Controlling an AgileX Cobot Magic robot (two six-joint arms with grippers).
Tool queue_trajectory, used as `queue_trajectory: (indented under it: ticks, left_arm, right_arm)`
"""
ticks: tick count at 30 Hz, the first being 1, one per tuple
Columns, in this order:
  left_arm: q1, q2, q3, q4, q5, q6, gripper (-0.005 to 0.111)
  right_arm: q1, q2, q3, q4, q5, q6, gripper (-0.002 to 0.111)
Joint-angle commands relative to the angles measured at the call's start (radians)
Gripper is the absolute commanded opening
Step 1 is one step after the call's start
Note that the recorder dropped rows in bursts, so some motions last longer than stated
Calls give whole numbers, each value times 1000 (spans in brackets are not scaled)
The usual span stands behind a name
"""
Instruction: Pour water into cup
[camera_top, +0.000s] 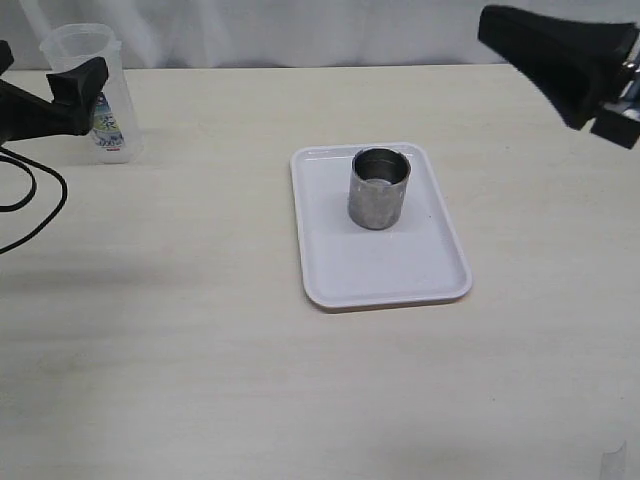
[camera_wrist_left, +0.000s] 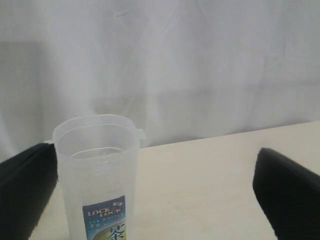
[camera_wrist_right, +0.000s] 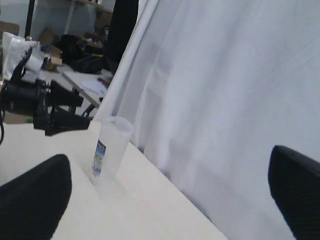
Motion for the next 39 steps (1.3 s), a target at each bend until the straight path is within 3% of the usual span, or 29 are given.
queue_trajectory:
  ticks: [1,7,17,25,39]
  left_arm:
    - [2,-7,4,40,-44,-53,105]
    - [2,-64,4,98,-15,-112,105]
    - [2,-344,13,99,347,-138,105]
    - [0,-624,76,99,468,-163,105]
    - [0,-1076,86,92,912,-245,105]
  right_arm:
    - [-5,-127,6,3,12,132,110]
    - [-5,-247,6,-20,10,134,110]
    - [-5,-316,6,-20,7,162,110]
    - [-5,-316,6,-20,7,167,110]
    - [-5,-316,6,-20,7,167,110]
